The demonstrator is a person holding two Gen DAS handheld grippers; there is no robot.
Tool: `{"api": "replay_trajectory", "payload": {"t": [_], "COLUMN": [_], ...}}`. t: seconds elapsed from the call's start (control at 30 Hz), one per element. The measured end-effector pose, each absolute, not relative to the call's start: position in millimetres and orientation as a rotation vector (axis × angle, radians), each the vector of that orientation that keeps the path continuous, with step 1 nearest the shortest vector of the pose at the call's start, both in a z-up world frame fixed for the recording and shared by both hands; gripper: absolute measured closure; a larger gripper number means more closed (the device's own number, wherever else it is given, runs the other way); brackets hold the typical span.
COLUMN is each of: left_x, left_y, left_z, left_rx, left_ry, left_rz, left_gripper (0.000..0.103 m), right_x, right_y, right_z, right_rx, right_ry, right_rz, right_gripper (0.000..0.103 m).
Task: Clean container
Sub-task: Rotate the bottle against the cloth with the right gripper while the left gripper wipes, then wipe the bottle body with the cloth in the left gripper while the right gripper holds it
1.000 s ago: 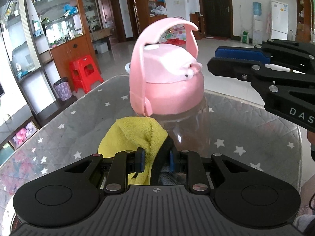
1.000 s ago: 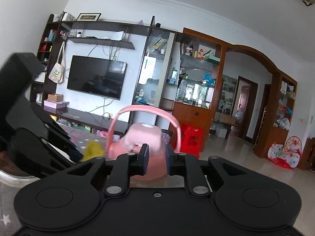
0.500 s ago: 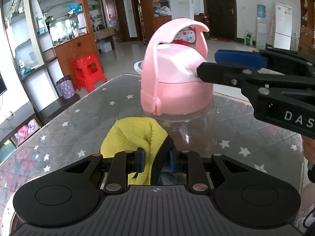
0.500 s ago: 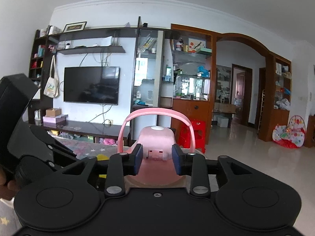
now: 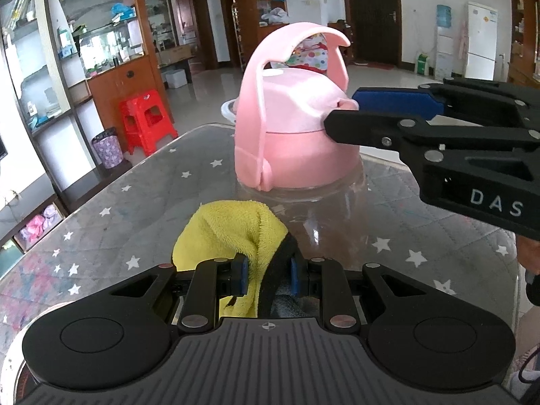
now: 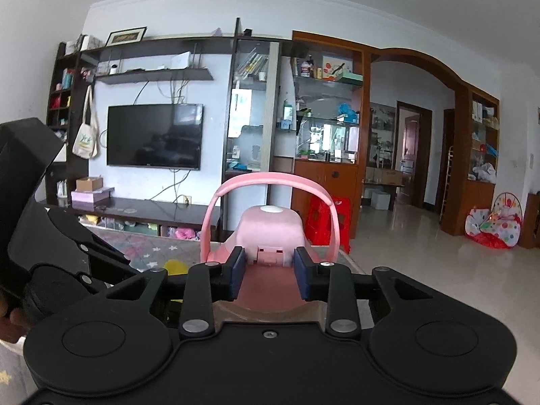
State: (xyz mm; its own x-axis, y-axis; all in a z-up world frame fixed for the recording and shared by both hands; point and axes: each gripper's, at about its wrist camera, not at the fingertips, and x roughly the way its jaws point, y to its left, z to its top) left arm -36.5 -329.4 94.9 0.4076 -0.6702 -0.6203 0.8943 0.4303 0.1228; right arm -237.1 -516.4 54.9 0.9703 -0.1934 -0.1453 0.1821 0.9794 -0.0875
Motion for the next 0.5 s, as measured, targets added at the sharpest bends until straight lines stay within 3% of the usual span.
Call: {"api": "replay_trajectory", "payload": {"t": [0.5], "left_x": [-38.3], "left_y": [-331.7], "left_z": [118.9], "left_rx": [0.477], "left_ry": [0.466], "left_rz": [-1.043], "left_gripper": [0.08], "right_x": [-251.5], "right_y": [-529.3], "right_z": [70.4], "right_rx": [-0.155], "right_ry": [0.17], "right_rz": [-0.166], "right_gripper": [0.074]}}
